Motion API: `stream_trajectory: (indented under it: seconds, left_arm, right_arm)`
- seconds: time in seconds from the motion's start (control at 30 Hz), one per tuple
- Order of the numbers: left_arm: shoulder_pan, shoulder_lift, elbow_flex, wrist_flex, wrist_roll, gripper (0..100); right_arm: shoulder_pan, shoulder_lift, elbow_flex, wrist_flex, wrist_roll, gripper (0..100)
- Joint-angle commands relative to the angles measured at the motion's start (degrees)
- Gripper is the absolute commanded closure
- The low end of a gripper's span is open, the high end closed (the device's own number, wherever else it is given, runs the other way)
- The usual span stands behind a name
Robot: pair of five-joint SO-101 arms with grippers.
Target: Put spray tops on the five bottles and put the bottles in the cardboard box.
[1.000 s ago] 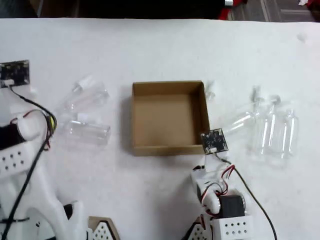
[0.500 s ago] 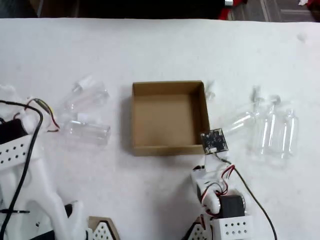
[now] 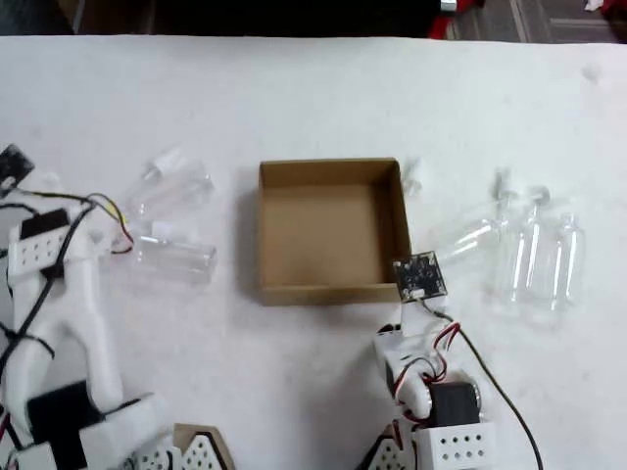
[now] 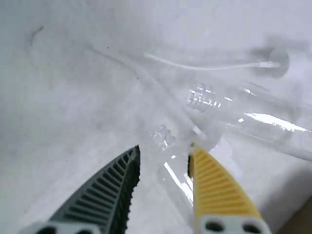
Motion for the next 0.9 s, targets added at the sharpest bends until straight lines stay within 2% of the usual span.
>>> stream_trajectory:
  seconds: [0.0, 0.13, 0.33, 0.6, 0.87]
  left_arm:
    - [1.5, 5.3, -7.6, 3.3, 1.4, 84]
    - [1.2, 11.3, -9.9, 2.8, 7.5, 84]
    - [1.2, 18.3, -13.6, 3.3, 7.8, 84]
    - [1.2, 18.9, -13.7, 3.8, 7.8, 84]
    - [1.5, 19.1, -17.9, 15.1, 8.2, 84]
  right_arm:
    - [0.3, -0.3, 0.5, 0.1, 0.5, 97.8]
    - [0.3, -0.3, 0.5, 0.1, 0.5, 97.8]
    - [0.3, -0.3, 0.5, 0.1, 0.5, 97.8]
    - [0.3, -0.3, 0.5, 0.1, 0.5, 98.0]
    - [0.3, -0.3, 0.5, 0.1, 0.5, 98.1]
